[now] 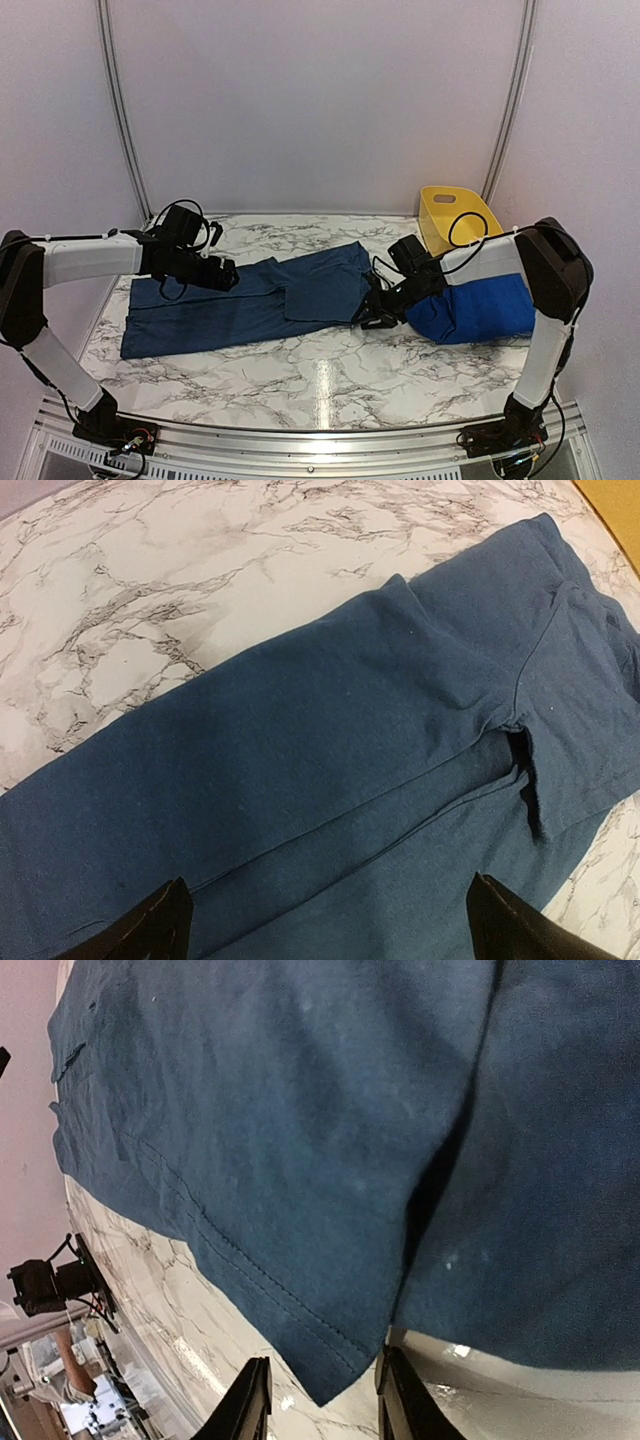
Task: Fold and stack the mixed laundry pile
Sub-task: Smooth out the rectangle-folded T-shirt at the center of the board.
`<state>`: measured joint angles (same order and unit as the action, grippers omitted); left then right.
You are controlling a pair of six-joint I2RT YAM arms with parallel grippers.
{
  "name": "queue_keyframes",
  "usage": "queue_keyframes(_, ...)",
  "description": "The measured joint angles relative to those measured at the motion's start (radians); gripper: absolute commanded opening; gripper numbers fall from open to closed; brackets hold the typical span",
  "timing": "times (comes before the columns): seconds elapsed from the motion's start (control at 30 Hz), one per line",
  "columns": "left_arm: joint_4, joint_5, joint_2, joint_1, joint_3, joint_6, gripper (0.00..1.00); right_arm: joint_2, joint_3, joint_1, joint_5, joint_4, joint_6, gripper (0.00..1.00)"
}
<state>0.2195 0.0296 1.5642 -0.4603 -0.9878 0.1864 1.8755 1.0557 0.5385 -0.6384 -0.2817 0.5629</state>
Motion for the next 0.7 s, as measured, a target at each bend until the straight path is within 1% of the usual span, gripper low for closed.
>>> queue_keyframes(0.03,0.0,0.0,-0.002,0.0,0.0,0.0,0.99,0.0,0.0,0.0,0.002,0.005,0.005,0.24)
queue_keyframes(0.13,-0.002,0.0,-0.007,0.0,0.0,0.0,0.99,0.0,0.0,0.0,0.014,0.014,0.011,0.06)
queue_keyframes(0.2,-0.004,0.0,-0.009,0.0,0.0,0.0,0.99,0.0,0.0,0.0,0.019,0.019,0.013,0.0)
queue_keyframes(0.53,-0.006,-0.001,-0.01,0.0,0.002,-0.012,0.99,-0.014,0.013,0.002,0.018,0.019,0.009,0.0)
queue_keyframes(0.7,-0.006,-0.004,-0.01,0.0,0.002,-0.015,0.99,-0.01,0.104,0.011,0.008,0.013,0.01,0.0)
